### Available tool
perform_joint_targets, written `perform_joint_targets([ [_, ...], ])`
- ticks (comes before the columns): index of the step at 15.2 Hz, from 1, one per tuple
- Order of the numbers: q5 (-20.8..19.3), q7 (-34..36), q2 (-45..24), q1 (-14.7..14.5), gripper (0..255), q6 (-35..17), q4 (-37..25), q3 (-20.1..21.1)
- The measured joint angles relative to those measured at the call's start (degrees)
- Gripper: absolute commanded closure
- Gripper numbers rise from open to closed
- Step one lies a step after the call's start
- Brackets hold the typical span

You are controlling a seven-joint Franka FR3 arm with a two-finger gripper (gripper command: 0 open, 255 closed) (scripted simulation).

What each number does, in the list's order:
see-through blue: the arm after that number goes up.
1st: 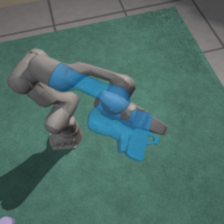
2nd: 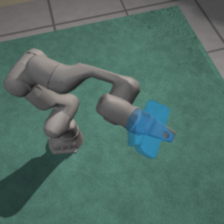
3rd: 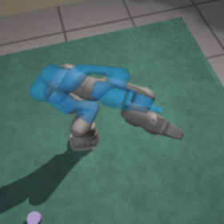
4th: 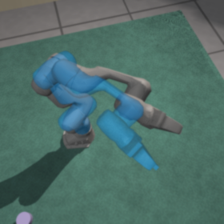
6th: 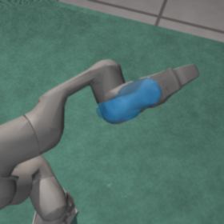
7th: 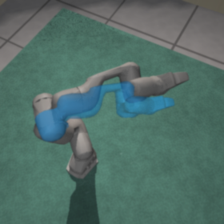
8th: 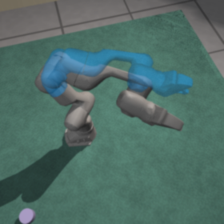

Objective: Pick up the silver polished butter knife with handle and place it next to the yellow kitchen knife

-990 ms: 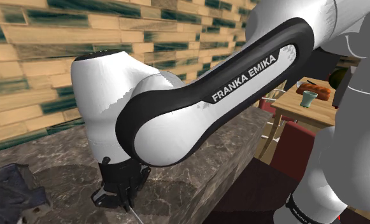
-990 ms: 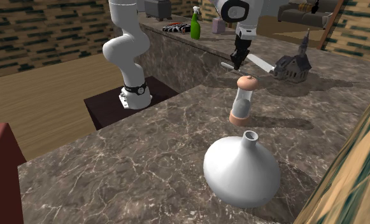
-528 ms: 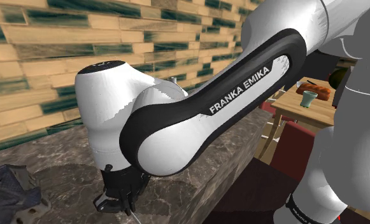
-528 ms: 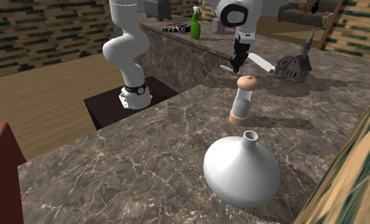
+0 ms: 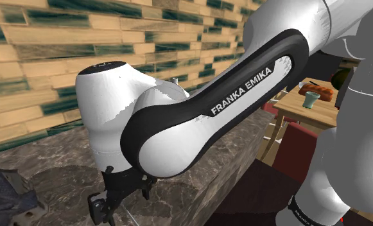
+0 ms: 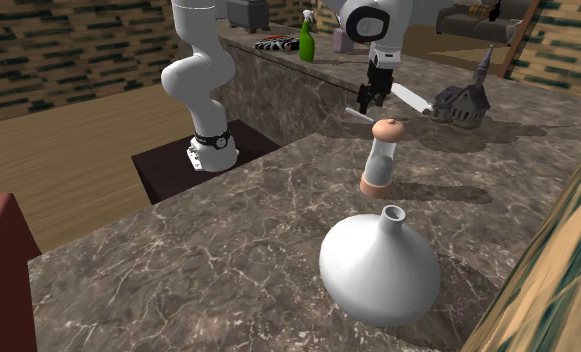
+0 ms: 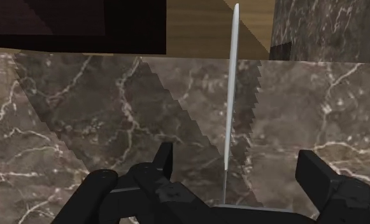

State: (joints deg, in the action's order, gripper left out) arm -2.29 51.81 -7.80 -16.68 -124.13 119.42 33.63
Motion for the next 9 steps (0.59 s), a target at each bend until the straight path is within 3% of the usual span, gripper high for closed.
perform_joint_targets([
  [6,1.89,-1.36,2.87,0.54,0,6.11,-3.8,0.16],
  [9,2.13,-1.52,3.23,0.58,0,6.78,-4.12,0.17],
])
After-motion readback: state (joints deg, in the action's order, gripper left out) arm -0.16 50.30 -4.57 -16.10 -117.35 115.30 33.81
